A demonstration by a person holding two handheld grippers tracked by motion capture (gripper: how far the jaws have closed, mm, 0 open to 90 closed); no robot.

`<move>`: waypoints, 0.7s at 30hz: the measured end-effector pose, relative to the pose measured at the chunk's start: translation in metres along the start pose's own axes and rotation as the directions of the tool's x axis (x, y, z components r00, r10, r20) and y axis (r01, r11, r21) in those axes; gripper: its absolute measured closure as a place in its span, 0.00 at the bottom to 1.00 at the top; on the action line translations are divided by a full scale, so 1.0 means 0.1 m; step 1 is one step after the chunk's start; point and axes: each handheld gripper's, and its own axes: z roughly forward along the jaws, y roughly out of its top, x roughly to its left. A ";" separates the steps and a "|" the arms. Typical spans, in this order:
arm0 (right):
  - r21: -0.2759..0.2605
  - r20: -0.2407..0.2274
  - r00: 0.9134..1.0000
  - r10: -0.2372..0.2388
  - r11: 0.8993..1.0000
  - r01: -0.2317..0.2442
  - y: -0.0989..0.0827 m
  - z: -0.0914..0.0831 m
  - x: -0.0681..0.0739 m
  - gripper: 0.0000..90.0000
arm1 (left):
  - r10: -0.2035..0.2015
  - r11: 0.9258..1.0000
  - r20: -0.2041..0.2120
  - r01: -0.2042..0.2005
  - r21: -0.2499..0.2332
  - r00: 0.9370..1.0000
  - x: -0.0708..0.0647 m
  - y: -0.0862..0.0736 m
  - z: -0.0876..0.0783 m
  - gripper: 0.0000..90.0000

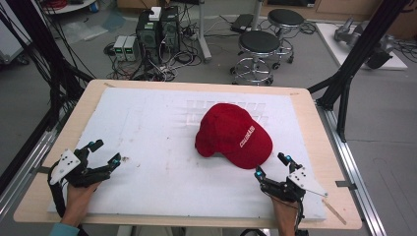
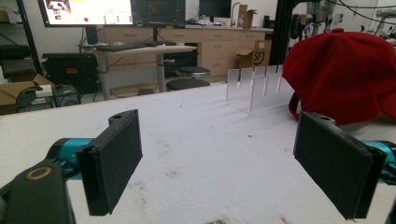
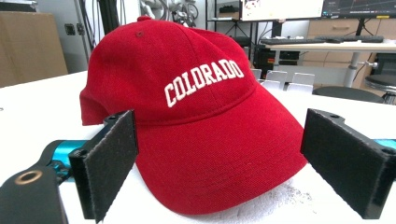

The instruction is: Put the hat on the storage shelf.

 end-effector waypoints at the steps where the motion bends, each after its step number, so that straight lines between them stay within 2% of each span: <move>1: 0.000 0.000 1.000 0.000 1.000 0.000 0.00 0.00 0.00 0.11 | 0.000 1.000 0.000 0.000 0.000 1.000 0.00 0.00 0.00 0.17; 10: -0.008 0.004 1.000 -0.021 1.000 0.021 0.00 0.00 0.01 0.11 | 0.006 1.000 -0.003 -0.006 -0.013 1.000 0.00 0.00 -0.01 0.17; 16: 0.025 -0.012 1.000 -0.017 1.000 0.017 0.01 0.02 0.01 0.11 | 0.004 1.000 -0.006 -0.004 -0.015 1.000 0.00 0.00 -0.02 0.17; 21: 0.048 -0.038 0.999 -0.037 0.998 0.039 0.02 0.04 0.02 0.11 | 0.004 1.000 -0.005 -0.004 -0.016 1.000 0.00 0.00 -0.02 0.17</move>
